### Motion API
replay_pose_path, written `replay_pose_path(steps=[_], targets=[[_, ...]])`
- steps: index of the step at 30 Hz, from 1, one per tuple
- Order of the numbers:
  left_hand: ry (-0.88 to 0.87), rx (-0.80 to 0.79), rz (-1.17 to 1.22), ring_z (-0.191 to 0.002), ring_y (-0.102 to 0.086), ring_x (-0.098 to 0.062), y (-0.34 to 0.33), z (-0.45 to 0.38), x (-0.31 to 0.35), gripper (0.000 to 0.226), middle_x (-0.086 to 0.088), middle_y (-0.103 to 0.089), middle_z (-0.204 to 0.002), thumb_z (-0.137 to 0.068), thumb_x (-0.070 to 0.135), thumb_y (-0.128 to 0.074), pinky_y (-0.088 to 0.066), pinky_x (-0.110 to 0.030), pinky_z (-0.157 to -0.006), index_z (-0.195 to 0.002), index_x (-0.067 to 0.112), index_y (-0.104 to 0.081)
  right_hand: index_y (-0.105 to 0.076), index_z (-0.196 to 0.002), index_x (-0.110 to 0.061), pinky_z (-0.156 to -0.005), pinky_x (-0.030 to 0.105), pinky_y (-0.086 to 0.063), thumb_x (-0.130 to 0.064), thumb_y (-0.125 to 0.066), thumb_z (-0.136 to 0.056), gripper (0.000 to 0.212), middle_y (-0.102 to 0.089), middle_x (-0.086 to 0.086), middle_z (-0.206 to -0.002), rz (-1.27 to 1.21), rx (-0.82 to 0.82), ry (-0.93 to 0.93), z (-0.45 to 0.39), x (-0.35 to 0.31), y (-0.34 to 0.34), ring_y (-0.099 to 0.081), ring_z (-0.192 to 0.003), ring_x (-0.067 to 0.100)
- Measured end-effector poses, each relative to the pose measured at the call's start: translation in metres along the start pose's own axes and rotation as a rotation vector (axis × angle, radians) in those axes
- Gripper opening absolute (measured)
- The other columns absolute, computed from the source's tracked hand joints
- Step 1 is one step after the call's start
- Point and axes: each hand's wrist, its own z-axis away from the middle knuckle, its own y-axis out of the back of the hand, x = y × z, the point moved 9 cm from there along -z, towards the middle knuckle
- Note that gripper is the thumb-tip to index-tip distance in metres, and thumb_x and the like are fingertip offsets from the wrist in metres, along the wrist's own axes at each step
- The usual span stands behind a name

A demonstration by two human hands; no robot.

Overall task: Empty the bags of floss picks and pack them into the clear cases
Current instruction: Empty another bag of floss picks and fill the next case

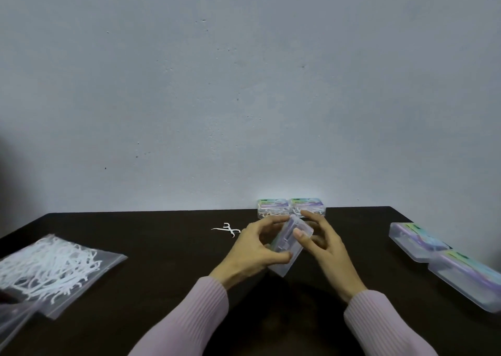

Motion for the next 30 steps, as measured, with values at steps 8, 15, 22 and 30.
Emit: replay_pose_path(steps=[8,15,22,30], targets=[[-0.182,0.040,-0.331,-0.113,-0.057,-0.002,-0.004,0.006,0.020,0.071,0.003,-0.059,-0.127,-0.071,0.007,-0.070,-0.051,-0.018,-0.090,-0.138,0.016,-0.047,-0.051,-0.114,-0.028,-0.066,0.006,-0.049,-0.014,-0.080,-0.068,0.056,-0.052,-0.018,-0.112,0.126,0.059,0.102,0.004,-0.011,0.011,-0.055,-0.098,-0.001],[-0.313,0.096,-0.609,-0.100,-0.063,-0.021,-0.019,0.009,0.024,0.065,-0.007,-0.062,-0.122,-0.080,0.005,-0.054,-0.052,-0.031,-0.085,-0.141,0.018,-0.037,-0.051,-0.114,-0.024,-0.069,0.010,-0.051,-0.018,-0.085,-0.061,0.063,-0.052,-0.015,-0.113,0.271,0.075,0.117,0.003,-0.007,0.017,-0.056,-0.102,0.003],[-0.264,0.389,-0.591,-0.116,-0.056,-0.012,0.011,0.002,0.019,0.054,-0.003,-0.055,-0.132,-0.093,0.003,-0.049,-0.049,-0.028,-0.096,-0.142,0.022,-0.037,-0.043,-0.104,-0.039,-0.080,0.013,-0.044,-0.026,-0.080,-0.069,0.053,-0.050,-0.017,-0.109,0.456,0.002,0.109,0.002,-0.001,0.018,-0.051,-0.104,0.001],[-0.083,0.475,-0.598,-0.116,-0.052,-0.010,0.036,0.007,-0.011,0.045,0.000,-0.055,-0.128,-0.090,0.000,-0.049,-0.042,-0.020,-0.095,-0.132,0.016,-0.047,-0.028,-0.140,-0.024,-0.098,0.025,-0.039,-0.026,-0.081,-0.068,0.089,-0.046,-0.002,-0.129,0.590,-0.031,-0.119,0.002,0.024,0.027,-0.043,-0.110,0.007]])
